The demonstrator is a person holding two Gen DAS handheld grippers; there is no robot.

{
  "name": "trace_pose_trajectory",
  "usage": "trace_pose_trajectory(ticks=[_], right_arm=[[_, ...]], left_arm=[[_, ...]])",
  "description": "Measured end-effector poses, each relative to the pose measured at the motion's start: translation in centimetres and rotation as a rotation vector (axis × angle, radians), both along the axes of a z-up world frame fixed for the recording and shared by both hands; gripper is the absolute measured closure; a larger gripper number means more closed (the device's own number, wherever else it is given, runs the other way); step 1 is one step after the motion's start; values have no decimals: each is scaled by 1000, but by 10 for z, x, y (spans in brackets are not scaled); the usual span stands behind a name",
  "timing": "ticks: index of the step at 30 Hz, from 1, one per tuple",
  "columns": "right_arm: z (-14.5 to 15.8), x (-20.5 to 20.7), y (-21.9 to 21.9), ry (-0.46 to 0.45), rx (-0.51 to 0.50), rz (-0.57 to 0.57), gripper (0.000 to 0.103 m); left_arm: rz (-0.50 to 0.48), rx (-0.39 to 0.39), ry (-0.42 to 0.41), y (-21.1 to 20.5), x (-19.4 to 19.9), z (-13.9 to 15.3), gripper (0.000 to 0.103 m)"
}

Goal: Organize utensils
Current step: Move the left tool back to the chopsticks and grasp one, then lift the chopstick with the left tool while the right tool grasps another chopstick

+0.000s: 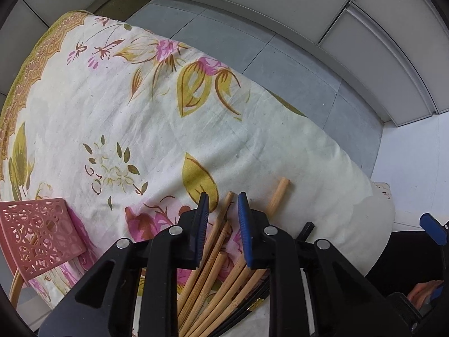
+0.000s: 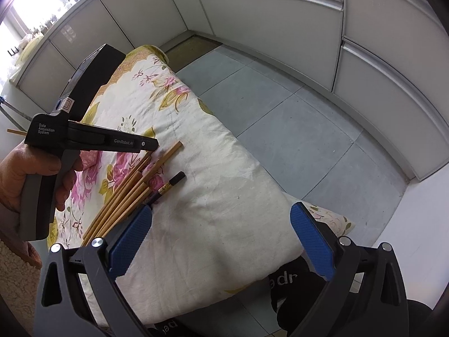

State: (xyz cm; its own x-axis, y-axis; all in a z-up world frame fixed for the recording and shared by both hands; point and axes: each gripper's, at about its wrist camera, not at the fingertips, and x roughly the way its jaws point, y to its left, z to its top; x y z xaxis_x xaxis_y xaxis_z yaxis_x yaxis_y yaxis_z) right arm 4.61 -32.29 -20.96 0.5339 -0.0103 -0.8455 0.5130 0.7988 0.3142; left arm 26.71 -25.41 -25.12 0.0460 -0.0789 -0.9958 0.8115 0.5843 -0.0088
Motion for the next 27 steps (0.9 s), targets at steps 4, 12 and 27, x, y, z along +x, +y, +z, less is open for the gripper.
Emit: trace_pose_trajectory(ticks=[4,12,27], right_arm=[[-2,1,0,13,7,-2,7],[-3,5,2,26,-12,1,7],[-5,90,-9,144,253,-6,21]], left_arm=[[2,0,1,3,0,-6,86],[51,-79,-36,18,1,-4,95],[166,-440,-354,142,-75,161,97]])
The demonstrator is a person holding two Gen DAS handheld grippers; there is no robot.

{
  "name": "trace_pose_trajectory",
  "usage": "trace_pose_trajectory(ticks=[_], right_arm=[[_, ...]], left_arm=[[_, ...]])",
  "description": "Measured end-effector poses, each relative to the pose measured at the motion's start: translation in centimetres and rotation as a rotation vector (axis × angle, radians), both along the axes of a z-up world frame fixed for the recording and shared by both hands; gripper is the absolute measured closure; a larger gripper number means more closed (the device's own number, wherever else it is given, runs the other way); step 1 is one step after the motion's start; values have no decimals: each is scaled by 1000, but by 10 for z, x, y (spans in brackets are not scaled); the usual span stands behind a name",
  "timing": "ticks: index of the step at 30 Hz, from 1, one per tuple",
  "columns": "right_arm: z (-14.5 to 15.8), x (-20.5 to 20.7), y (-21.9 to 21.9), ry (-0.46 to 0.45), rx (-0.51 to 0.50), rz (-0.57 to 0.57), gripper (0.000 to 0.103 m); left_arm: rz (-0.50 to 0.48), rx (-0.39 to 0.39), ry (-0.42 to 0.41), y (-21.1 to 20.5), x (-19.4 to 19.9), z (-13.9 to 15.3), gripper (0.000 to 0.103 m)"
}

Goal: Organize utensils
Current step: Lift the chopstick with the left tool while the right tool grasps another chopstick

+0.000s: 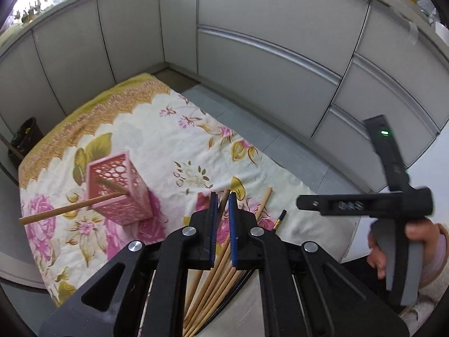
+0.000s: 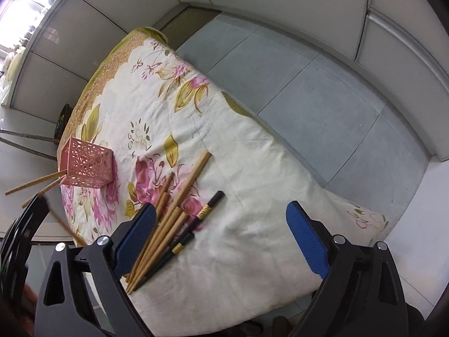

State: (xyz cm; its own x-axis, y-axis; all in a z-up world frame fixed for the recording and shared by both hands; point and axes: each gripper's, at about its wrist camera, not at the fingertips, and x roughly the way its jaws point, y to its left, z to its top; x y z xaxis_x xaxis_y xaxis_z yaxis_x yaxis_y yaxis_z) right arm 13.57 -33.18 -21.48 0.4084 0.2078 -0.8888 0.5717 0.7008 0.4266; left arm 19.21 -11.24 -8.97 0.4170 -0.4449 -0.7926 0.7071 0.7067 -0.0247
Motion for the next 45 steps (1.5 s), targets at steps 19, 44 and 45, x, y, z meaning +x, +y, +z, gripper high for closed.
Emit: trace_pose_trajectory(ticks=[19,44,45], right_arm=[[-53,103,14,349,116,-154,83],[153,-2,102,-346,-253,187,95],[164,-8,103,-365,-268,196,95]], left_arm=[[11,-266,-254,90,-67,110,100],[177,-440,-350,129,-90,164,100],[180,-447,-352,128,-90,167,100]])
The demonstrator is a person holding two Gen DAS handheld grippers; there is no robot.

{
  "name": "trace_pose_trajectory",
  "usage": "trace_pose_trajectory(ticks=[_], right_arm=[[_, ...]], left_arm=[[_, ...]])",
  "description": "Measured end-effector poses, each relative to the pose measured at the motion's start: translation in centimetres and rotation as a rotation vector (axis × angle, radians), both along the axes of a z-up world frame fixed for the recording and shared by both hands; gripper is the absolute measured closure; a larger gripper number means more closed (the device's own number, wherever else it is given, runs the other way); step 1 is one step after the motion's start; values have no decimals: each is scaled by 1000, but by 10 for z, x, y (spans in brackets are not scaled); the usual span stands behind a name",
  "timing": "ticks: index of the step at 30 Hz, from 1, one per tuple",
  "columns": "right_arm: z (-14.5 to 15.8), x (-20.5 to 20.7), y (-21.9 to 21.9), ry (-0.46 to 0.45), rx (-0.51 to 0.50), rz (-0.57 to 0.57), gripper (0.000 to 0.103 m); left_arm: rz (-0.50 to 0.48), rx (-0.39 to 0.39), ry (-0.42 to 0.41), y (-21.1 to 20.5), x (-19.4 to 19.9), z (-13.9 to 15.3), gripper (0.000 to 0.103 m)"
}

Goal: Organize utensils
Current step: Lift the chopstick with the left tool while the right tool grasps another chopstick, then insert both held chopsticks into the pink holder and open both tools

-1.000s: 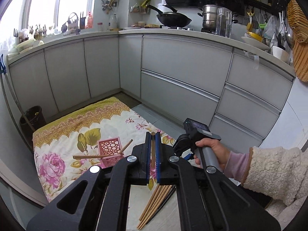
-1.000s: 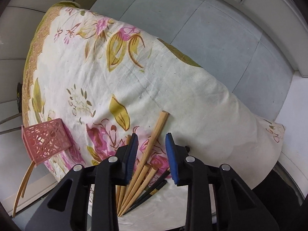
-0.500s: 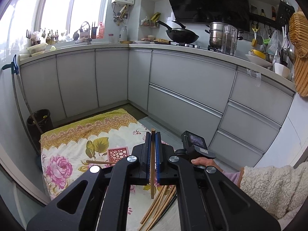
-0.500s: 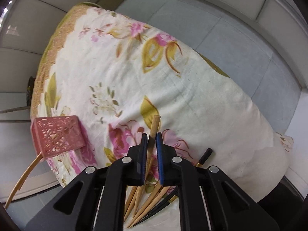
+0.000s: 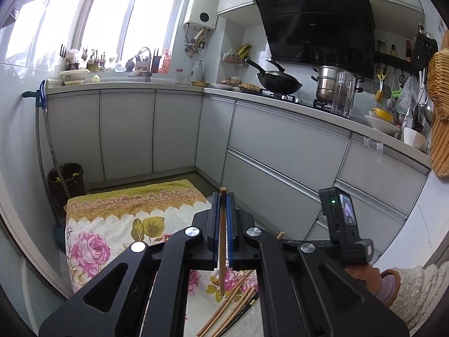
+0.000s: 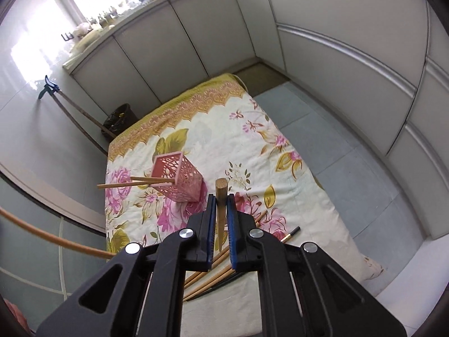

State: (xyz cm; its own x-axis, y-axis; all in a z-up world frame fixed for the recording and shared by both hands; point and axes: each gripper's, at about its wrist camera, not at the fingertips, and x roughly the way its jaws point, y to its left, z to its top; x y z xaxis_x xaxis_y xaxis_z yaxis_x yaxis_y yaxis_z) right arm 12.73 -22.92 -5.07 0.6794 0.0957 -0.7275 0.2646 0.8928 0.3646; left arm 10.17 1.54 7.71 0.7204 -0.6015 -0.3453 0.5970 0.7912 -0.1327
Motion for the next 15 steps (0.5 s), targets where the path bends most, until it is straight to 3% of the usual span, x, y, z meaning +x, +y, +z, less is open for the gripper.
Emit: trace_pose_trajectory(ticks=[8,15], right_arm=[[75,-15,-7,-114,-94,11,95],[115,3,-19,-188,-124,-13,95]], left_arm=[[78,16,-25,-15,23,20,100],[201,21,-15,-25,80,22,100]])
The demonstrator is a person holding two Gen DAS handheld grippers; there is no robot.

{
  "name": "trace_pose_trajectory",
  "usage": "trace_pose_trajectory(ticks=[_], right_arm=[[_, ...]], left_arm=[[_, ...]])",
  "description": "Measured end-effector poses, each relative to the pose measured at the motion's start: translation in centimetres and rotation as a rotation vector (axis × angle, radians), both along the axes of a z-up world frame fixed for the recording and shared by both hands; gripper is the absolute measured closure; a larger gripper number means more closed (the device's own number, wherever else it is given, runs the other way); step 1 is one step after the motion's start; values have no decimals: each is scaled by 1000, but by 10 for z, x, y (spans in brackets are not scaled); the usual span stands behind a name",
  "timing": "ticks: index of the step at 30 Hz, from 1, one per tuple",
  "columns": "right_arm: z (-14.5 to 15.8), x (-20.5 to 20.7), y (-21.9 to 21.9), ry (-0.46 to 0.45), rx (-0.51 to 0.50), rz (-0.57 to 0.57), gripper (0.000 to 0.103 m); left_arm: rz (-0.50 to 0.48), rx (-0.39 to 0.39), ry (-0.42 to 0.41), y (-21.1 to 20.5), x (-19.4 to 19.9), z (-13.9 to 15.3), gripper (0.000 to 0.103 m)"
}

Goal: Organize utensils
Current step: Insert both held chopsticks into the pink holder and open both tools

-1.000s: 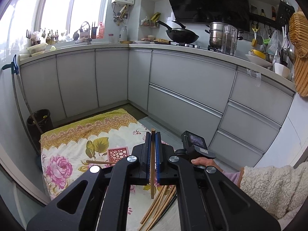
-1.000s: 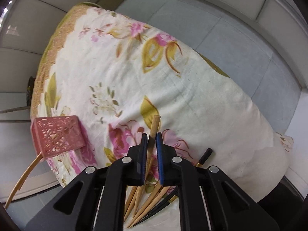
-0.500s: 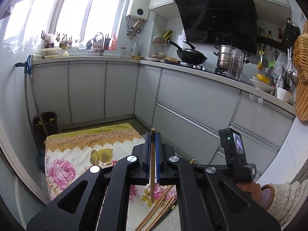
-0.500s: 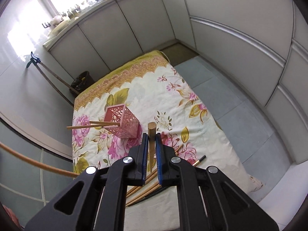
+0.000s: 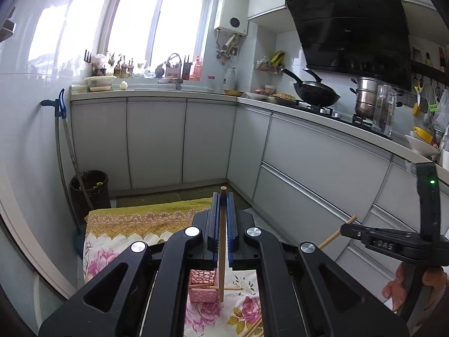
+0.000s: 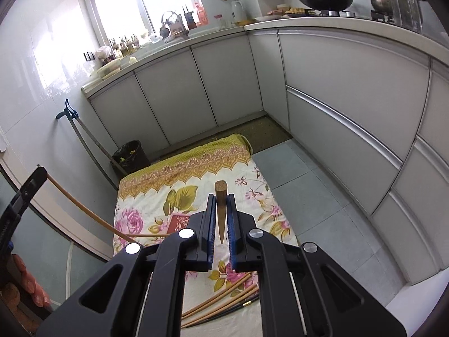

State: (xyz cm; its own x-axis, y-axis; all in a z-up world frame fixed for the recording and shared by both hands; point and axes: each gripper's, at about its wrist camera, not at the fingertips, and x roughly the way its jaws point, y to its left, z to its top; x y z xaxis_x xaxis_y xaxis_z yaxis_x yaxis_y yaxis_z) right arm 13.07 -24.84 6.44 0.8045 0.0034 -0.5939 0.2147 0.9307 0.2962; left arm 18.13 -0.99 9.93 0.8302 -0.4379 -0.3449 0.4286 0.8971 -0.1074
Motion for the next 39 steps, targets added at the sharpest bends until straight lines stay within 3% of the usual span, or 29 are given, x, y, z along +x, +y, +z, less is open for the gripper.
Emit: trace_pose_trajectory(ticks=[6,13,14,15,17,18,22,24,27,34,39], right_arm=[[9,29,2,-33,0,20,95],[-4,68,15,-46,29,65,95],[-6,73,18,-44,31,73,95],[-8,77,20,-42,35,82,95],[-13,85,25,-37,35,92,95],[-15,88,28,-34,32,96,95],[-19,97,40,-33,10,111,95],[-20,100,45,-36,1,118,95],[-18,105,54,-39,-8,127,95],[-22,114,72,-25,-36,137,95],[-44,128,82,8,-34,156,95]], left_arm=[[84,14,27,-7,56,-33,100],[103,57,150,-16,96,-98,98],[95,51,169,-15,95,-103,89],[94,41,172,-12,92,-106,71],[113,-3,132,-1,79,-103,46],[117,-29,108,5,70,-98,43],[139,-121,31,30,34,-71,41],[158,-162,-20,44,11,-57,32],[198,-202,-87,63,-22,-43,29],[227,-235,-132,84,-51,-21,26],[249,-232,-127,89,-49,-22,26]])
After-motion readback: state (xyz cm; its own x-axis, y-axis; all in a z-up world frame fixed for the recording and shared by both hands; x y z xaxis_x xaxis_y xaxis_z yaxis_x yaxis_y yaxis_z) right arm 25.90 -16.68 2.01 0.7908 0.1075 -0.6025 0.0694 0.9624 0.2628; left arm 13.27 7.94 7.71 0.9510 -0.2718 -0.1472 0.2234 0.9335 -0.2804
